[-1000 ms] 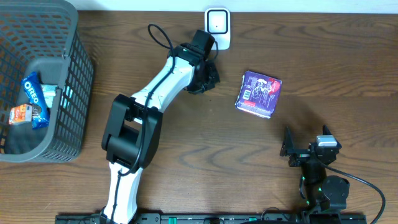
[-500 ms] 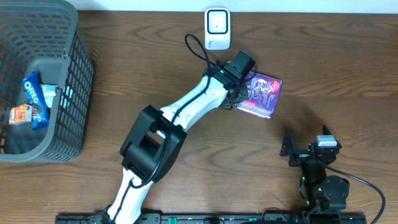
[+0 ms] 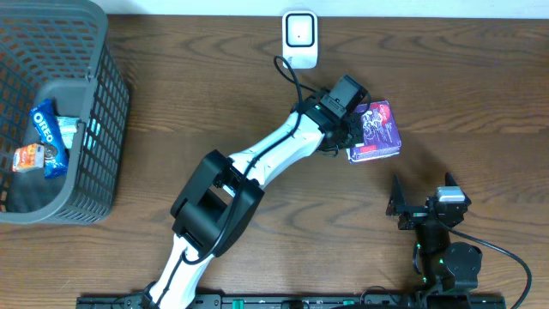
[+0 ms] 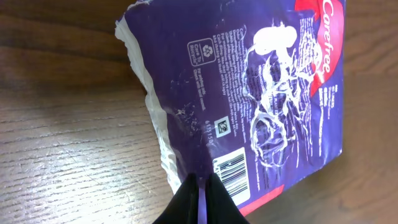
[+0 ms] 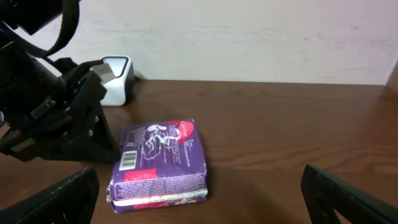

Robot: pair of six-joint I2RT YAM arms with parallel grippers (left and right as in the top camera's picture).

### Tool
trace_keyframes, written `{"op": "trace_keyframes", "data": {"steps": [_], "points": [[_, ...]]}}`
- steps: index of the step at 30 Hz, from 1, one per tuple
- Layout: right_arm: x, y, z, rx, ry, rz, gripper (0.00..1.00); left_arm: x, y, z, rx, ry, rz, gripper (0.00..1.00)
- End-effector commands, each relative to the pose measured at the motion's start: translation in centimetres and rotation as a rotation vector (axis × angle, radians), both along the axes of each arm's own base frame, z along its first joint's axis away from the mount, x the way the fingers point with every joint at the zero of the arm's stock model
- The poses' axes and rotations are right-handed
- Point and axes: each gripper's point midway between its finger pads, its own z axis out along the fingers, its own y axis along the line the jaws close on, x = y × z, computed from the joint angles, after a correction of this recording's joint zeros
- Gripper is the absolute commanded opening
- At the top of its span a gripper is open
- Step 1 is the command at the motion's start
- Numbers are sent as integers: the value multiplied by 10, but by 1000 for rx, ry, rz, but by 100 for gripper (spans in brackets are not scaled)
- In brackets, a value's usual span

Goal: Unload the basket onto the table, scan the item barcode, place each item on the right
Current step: 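Move the left gripper back into the basket toward the green pack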

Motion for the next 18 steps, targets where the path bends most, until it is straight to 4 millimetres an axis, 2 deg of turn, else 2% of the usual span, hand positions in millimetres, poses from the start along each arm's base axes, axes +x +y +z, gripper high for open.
{"op": "trace_keyframes", "data": {"steps": [1, 4, 7, 8, 10, 14, 15, 16, 18], "points": [[0, 2, -1, -8, 0, 8, 99, 25, 21, 26, -26, -61, -48, 8], [0, 2, -1, -8, 0, 8, 99, 52, 71, 56, 22, -123, 33, 8], [0, 2, -1, -8, 0, 8, 99, 71, 117, 89, 45, -183, 85, 9], [0, 2, -1, -8, 0, 8, 99, 76, 134, 103, 50, -209, 100, 12], [0, 2, -1, -8, 0, 8, 99, 84, 165, 132, 53, -275, 120, 22], [0, 2, -1, -8, 0, 8, 99, 98, 253, 209, 82, -446, 278, 50], [0, 2, -1, -8, 0, 8, 99, 98, 283, 234, 90, -506, 333, 57], [0, 2, -1, -8, 0, 8, 99, 96, 312, 256, 99, -557, 390, 60], [0, 2, -1, -8, 0, 8, 99, 89, 355, 285, 123, -632, 461, 61]]}}
